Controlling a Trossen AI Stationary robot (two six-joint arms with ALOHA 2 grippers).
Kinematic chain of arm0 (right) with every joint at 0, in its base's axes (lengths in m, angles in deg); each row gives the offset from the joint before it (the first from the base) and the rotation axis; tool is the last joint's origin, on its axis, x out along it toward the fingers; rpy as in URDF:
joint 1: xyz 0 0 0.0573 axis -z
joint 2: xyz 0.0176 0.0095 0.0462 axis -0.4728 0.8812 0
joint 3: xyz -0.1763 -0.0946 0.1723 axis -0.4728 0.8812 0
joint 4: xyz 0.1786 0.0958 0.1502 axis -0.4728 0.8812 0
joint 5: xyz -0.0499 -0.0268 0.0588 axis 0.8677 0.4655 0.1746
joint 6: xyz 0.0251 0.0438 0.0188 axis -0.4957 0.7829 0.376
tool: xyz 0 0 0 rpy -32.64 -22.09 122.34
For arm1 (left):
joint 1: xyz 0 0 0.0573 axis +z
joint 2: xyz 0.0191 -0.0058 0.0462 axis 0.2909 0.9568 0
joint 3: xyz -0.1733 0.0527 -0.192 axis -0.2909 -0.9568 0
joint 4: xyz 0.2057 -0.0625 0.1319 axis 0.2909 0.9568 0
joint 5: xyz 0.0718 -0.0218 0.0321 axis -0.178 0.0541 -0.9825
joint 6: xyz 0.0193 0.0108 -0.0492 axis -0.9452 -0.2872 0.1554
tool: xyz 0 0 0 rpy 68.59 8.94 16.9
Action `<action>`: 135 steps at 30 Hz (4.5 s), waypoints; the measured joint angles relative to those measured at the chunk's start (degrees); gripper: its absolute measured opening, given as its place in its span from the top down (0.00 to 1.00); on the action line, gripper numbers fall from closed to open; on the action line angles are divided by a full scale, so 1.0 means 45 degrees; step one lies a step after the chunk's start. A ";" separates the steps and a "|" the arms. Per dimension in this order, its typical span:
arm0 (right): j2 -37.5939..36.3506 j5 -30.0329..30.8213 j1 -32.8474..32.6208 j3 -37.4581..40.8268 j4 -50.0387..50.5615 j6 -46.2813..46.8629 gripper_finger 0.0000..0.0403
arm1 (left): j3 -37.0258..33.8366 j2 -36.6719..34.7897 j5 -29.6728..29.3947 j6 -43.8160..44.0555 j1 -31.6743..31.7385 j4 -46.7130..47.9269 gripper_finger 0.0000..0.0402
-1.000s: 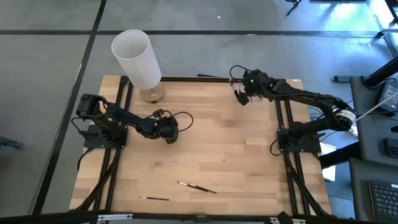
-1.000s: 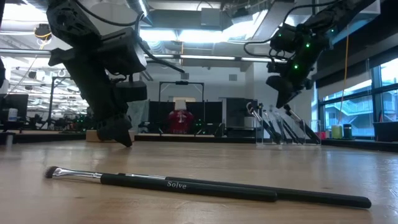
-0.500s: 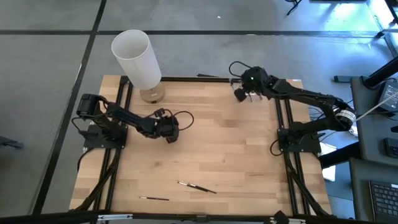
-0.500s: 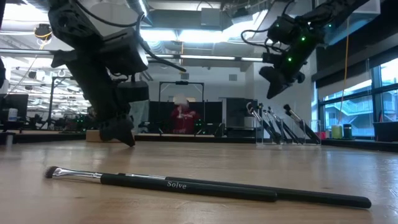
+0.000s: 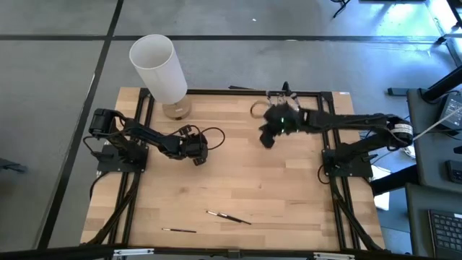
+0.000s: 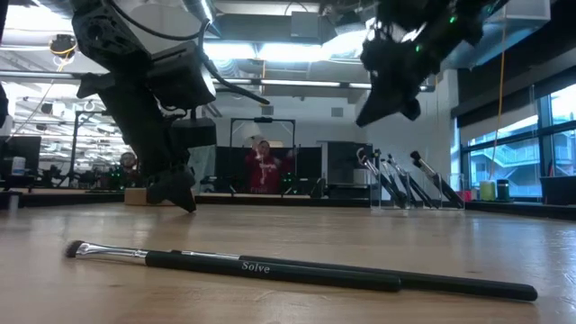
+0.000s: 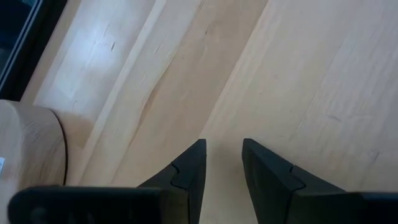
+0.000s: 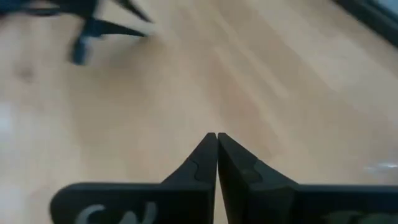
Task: Put items in baskets/containers
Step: Put the eyeshadow brush into the middle of the transparent organizer
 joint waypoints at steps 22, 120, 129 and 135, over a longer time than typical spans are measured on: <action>0.8346 0.0665 -0.5550 -0.5200 -0.1491 0.1608 0.96 | 0.0000 0.0000 0.0325 -0.1057 0.0368 -0.1973 0.75; 1.3679 0.2674 -0.9321 -1.3119 0.7221 0.3277 0.80 | -0.0073 -0.0005 0.1035 0.1370 -0.4051 -0.2783 0.75; 1.3510 0.1998 -0.9138 -1.3711 0.9547 0.3299 0.83 | -0.0073 -0.0005 0.1031 0.1261 -0.4051 -0.2773 0.75; 1.3273 0.2078 -0.8981 -1.5431 1.2722 0.4976 0.83 | -0.0073 -0.0005 0.1180 0.1539 -0.4053 -0.2632 0.75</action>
